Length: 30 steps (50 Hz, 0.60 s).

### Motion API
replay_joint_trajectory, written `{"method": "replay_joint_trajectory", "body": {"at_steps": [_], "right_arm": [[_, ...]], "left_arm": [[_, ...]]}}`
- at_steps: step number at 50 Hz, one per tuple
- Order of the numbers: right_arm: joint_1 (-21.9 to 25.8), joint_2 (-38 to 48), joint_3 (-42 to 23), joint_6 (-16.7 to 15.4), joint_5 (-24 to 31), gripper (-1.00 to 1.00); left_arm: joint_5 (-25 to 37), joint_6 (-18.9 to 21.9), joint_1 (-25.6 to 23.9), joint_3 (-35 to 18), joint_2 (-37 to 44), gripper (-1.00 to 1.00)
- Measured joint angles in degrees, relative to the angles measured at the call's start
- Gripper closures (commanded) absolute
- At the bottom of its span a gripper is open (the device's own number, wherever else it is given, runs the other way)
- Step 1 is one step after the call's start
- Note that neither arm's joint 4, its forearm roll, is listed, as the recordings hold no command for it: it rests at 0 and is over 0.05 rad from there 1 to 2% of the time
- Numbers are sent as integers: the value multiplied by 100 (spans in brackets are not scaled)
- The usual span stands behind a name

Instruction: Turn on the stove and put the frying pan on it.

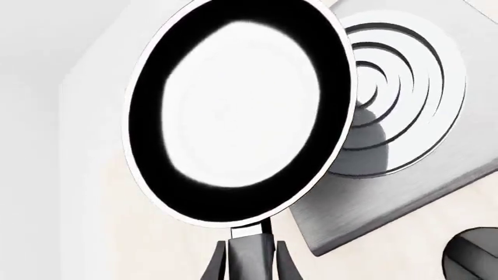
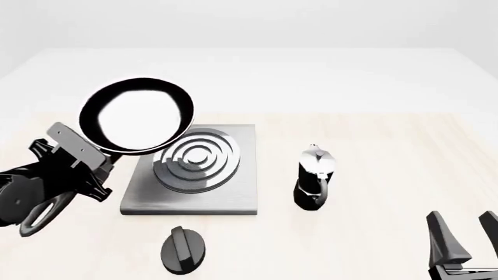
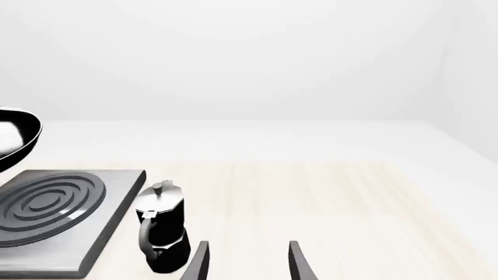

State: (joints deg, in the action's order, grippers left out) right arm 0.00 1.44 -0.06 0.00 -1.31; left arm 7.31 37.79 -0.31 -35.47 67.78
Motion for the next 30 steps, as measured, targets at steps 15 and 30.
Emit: {"method": "replay_joint_trajectory", "body": {"at_steps": [15, 30], "right_arm": [[0, -1, 0, 0, 1, -100], [0, 0, 0, 0, 0, -100]], "left_arm": [[23, -122, -258, -54, 109, 100], [108, -184, -460, -50, 191, 100]]}}
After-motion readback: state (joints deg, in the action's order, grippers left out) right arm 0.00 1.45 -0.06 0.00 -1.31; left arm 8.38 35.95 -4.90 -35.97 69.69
